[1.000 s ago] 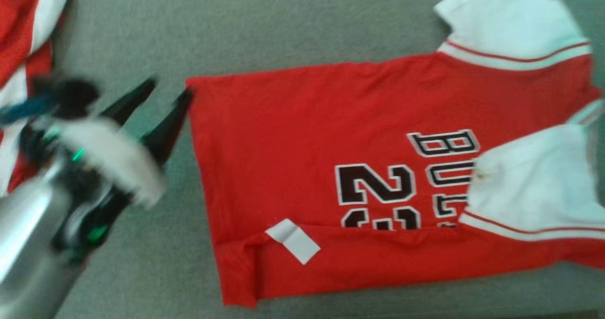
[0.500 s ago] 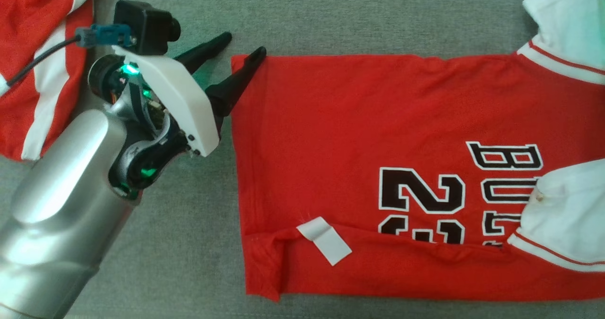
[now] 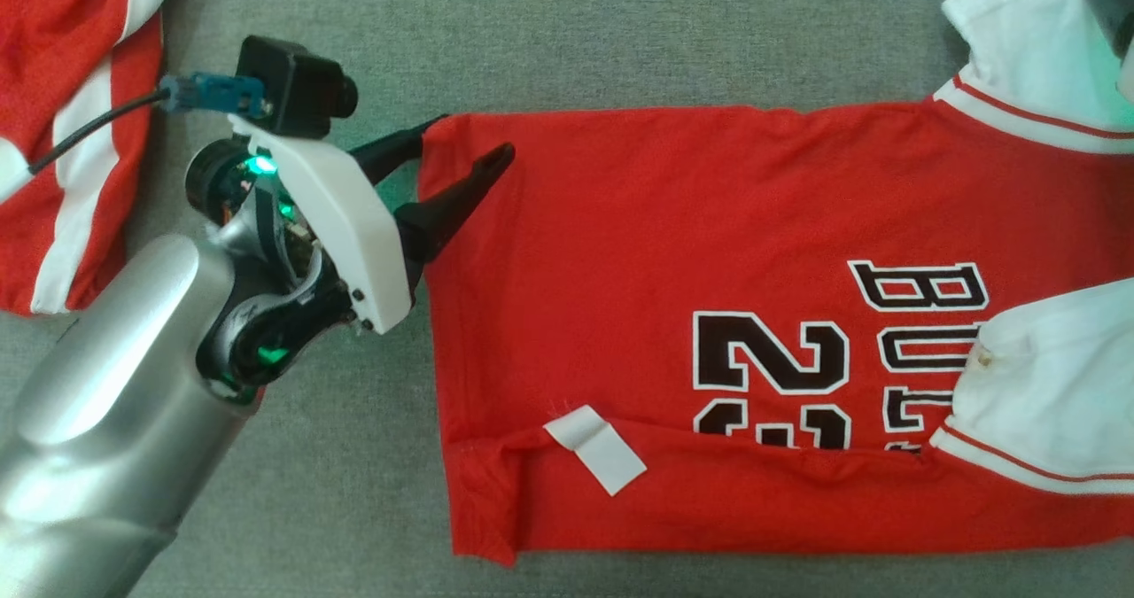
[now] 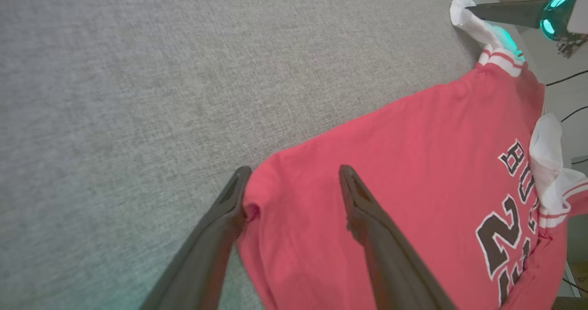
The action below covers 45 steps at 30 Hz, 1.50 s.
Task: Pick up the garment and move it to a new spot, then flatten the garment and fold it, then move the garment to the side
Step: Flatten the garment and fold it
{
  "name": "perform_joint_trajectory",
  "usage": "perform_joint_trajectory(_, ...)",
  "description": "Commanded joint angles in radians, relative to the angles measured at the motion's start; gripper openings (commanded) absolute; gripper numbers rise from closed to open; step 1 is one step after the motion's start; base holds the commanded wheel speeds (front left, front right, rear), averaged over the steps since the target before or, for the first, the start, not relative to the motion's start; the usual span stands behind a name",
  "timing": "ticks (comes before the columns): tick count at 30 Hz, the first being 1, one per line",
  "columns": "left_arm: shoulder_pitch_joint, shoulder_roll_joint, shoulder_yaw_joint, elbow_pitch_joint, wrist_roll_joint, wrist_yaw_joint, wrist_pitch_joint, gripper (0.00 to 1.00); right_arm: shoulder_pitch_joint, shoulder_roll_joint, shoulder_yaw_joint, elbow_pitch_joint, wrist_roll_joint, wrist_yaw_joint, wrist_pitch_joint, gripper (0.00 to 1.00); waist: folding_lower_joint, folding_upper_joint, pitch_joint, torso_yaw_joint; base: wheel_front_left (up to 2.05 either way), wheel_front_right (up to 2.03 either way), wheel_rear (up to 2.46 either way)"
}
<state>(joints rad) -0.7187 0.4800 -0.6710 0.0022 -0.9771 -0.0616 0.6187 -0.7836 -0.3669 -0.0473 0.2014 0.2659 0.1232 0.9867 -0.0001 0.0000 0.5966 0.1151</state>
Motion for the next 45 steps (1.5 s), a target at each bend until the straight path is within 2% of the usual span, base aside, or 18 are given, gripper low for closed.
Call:
perform_joint_trajectory(1,0.018,0.051,0.022,-0.018,0.003,0.006,0.019,1.0,0.038,-0.01,0.016,-0.032,0.013,0.008,0.021,1.0,0.0001,0.0,0.0,-0.001,0.0,0.0,0.0)
perform_joint_trajectory(2,0.023,0.054,0.018,-0.021,0.002,0.006,0.024,1.0,0.046,-0.01,0.026,-0.039,0.018,0.008,0.034,1.0,0.0001,0.0,0.001,-0.002,0.0,0.0,0.0)
perform_joint_trajectory(3,0.024,0.055,0.017,-0.021,0.004,0.005,0.022,0.71,0.049,-0.01,0.029,-0.041,0.018,0.008,0.034,1.0,0.0001,0.0,0.001,-0.002,0.0,0.0,0.0)
perform_joint_trajectory(4,0.023,0.055,0.015,-0.019,0.01,0.004,0.017,0.09,0.053,-0.01,0.04,-0.046,0.022,0.008,0.03,0.0,0.0001,0.0,-0.001,-0.002,0.0,0.0,0.0)
perform_joint_trajectory(5,0.021,0.055,0.013,-0.017,0.019,0.003,0.01,0.0,0.052,-0.006,0.041,-0.049,0.029,0.008,0.019,0.0,0.0001,0.0,-0.004,-0.002,0.0,0.0,0.0)
perform_joint_trajectory(11,0.008,0.039,0.038,0.007,0.047,0.01,-0.066,0.0,-0.005,0.028,-0.011,-0.038,0.025,0.008,-0.129,0.0,0.0001,0.0,-0.039,-0.015,0.0,0.0,0.0)
perform_joint_trajectory(17,0.04,0.048,0.078,-0.009,0.028,0.014,-0.125,0.0,0.004,0.034,-0.02,-0.052,0.07,0.008,-0.145,0.0,0.0001,0.0,-0.1,-0.045,0.0,0.0,0.0)
perform_joint_trajectory(21,0.11,0.058,0.093,-0.07,0.015,0.025,-0.167,0.0,0.102,0.018,-0.036,-0.15,0.139,0.008,-0.155,0.0,0.0001,0.0,-0.15,-0.066,0.0,0.0,0.0)
perform_joint_trajectory(26,0.234,0.081,0.117,-0.176,-0.006,0.059,-0.222,0.0,0.307,0.017,-0.12,-0.336,0.213,0.008,-0.133,0.0,0.0001,0.0,-0.21,-0.095,0.0,0.0,0.0)
perform_joint_trajectory(31,0.347,0.113,0.149,-0.266,-0.019,0.099,-0.27,0.0,0.497,0.049,-0.174,-0.47,0.238,0.008,-0.101,0.0,0.0001,0.0,-0.24,-0.135,0.0,0.0,0.0)
perform_joint_trajectory(39,0.567,0.169,0.187,-0.418,-0.036,0.165,-0.345,0.0,0.668,0.114,-0.158,-0.554,0.253,0.008,-0.105,0.0,0.0001,0.0,-0.253,-0.177,0.0,0.0,0.0)
perform_joint_trajectory(45,0.646,0.184,0.168,-0.455,-0.03,0.179,-0.356,0.0,0.755,0.126,-0.161,-0.567,0.256,0.008,-0.106,0.0,0.0001,0.0,-0.255,-0.179,0.0,0.0,0.0)
